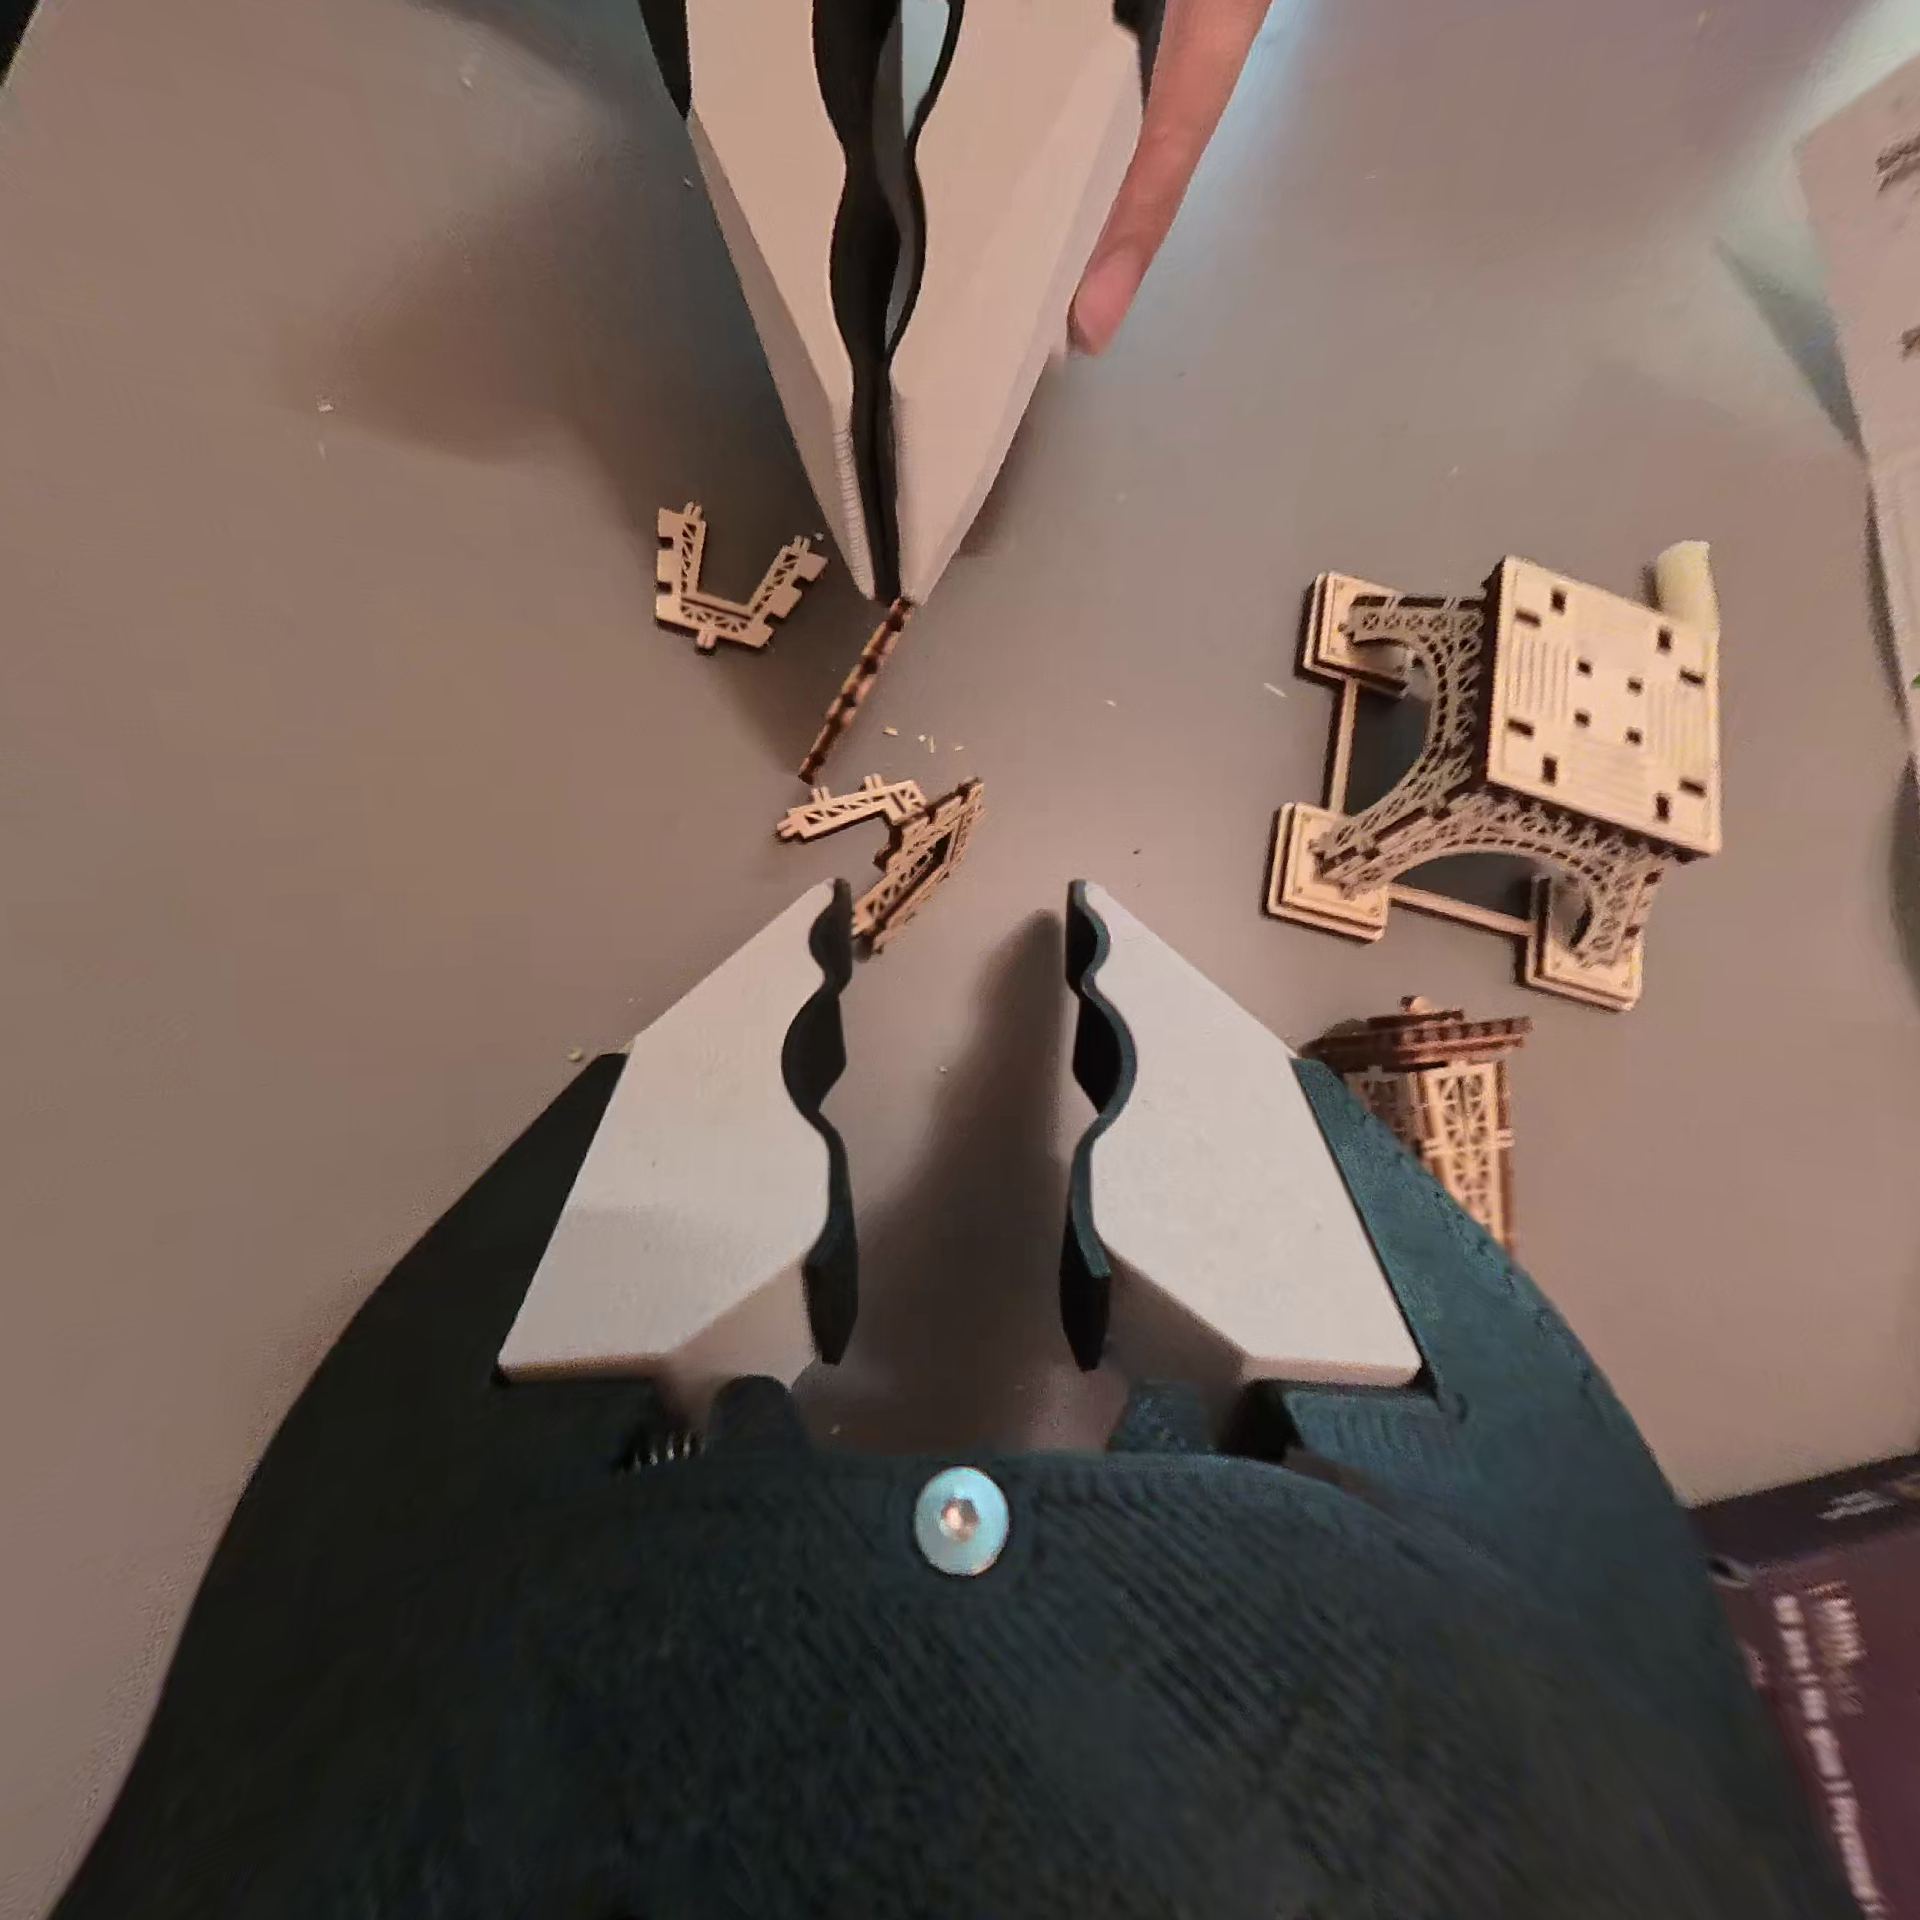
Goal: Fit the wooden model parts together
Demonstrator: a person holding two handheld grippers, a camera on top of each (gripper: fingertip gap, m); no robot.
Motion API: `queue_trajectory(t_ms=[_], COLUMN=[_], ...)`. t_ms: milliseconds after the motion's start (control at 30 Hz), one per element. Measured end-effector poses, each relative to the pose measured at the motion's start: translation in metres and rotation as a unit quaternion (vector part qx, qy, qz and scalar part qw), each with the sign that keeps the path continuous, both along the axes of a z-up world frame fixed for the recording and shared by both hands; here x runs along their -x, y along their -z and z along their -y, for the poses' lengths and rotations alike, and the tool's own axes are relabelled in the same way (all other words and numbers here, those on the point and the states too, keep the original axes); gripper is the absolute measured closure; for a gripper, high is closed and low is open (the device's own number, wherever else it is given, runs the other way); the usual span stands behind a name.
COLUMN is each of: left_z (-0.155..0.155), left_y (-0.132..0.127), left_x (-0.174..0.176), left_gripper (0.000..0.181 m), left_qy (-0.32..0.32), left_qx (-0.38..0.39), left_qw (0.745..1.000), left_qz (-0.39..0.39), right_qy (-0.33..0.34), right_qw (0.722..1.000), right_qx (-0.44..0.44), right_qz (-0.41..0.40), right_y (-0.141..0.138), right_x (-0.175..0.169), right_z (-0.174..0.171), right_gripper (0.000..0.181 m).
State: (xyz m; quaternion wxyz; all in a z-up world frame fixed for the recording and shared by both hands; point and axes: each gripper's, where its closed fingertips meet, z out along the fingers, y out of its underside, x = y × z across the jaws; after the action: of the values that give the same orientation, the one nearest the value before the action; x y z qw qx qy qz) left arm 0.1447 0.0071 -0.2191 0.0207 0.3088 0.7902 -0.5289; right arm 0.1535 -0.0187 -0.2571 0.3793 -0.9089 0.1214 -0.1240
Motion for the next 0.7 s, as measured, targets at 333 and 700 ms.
queue_trajectory(t_ms=[333,700], left_z=[0.001,-0.004], left_y=[0.009,-0.005], left_x=[0.003,-0.001], left_gripper=[0.181,0.181], left_qy=[-0.012,-0.040], left_qx=[-0.011,0.015], left_qw=[1.000,0.999], left_qz=[0.014,-0.005], right_qy=[-0.022,0.135], right_qw=[0.998,0.989], right_qx=[0.049,-0.041], right_qz=[0.041,0.037], right_y=[-0.002,-0.037], right_x=[-0.016,0.012], right_z=[0.011,0.018], right_gripper=[0.137,0.143])
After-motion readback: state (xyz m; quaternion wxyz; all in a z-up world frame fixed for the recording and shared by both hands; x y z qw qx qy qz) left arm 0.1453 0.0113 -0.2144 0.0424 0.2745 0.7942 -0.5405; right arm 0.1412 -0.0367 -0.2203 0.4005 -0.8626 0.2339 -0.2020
